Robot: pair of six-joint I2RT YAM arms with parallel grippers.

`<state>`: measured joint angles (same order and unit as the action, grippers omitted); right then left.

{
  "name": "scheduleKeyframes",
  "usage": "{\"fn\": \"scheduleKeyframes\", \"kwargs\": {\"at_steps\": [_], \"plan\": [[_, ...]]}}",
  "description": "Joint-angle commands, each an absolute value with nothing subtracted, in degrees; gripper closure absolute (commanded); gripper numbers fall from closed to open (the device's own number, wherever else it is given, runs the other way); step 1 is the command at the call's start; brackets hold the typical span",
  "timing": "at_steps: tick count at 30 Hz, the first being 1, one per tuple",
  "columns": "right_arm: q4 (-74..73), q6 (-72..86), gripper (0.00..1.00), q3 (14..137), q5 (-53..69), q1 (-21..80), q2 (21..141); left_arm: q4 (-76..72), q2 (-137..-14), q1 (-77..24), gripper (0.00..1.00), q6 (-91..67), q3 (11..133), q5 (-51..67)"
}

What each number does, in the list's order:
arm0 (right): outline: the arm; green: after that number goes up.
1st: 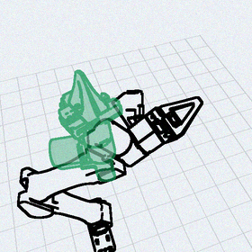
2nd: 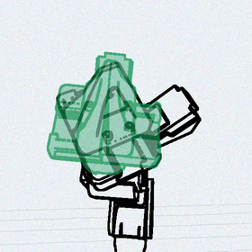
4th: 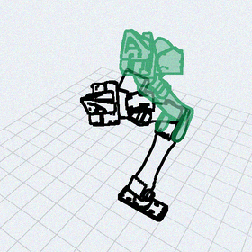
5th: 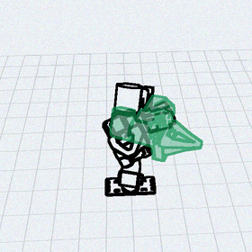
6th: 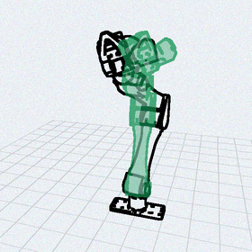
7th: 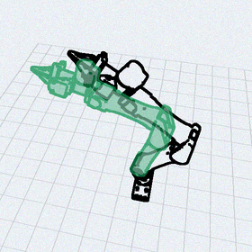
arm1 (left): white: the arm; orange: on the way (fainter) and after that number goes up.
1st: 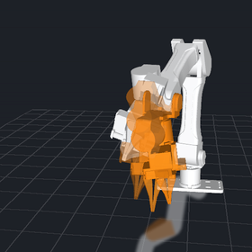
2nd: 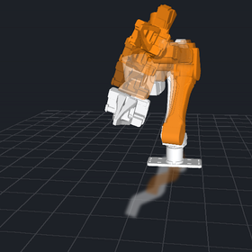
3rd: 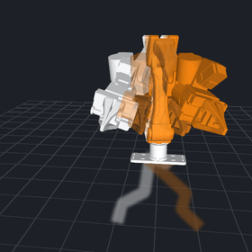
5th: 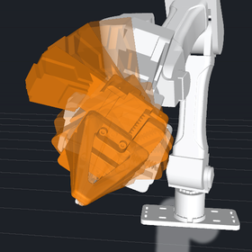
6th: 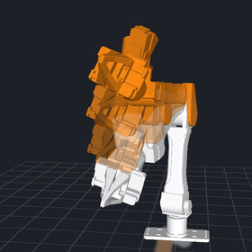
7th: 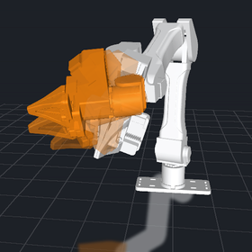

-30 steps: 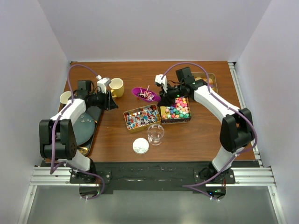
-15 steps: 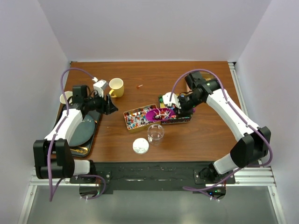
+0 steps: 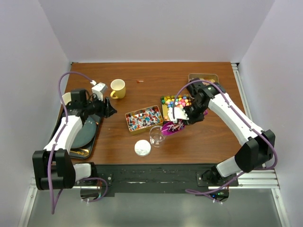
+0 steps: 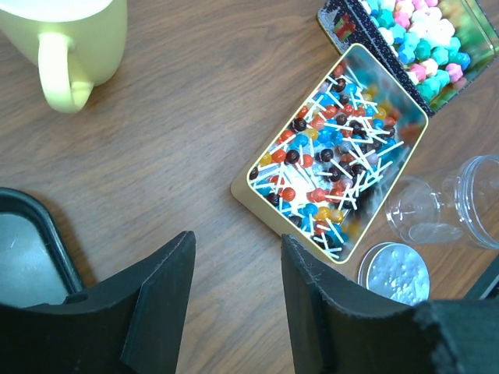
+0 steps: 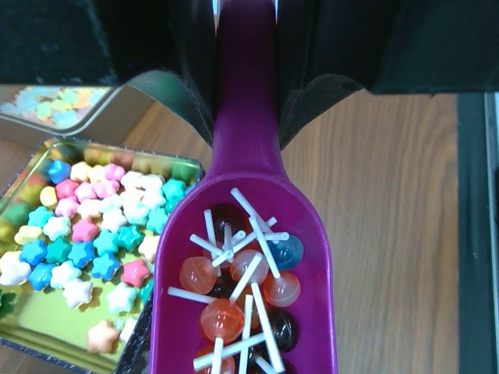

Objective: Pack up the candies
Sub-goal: Place the fake candies in the packing bottle.

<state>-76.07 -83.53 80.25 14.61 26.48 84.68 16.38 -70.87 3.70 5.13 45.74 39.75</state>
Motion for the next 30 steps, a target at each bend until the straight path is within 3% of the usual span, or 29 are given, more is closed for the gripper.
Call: {"fn": "scheduleKeyframes", "kwargs": {"at_steps": [1, 13, 30], "plan": [[-77.43, -84.03, 1.0, 82.09, 7.39, 29.88, 82.87, 12.14, -68.29, 4.74, 0.48, 3.26, 43.25, 38.59], [-82.0, -78.4, 1.0, 91.23, 0.8, 36.47, 90.26, 7.56, -62.32, 5.45, 0.48, -2.02, 36.83, 41.75], [-82.44, -77.87, 1.0, 91.49, -13.88, 43.15, 91.32, 4.66, -58.89, 6.15, 0.47, -4.3, 34.28, 41.75]]}}
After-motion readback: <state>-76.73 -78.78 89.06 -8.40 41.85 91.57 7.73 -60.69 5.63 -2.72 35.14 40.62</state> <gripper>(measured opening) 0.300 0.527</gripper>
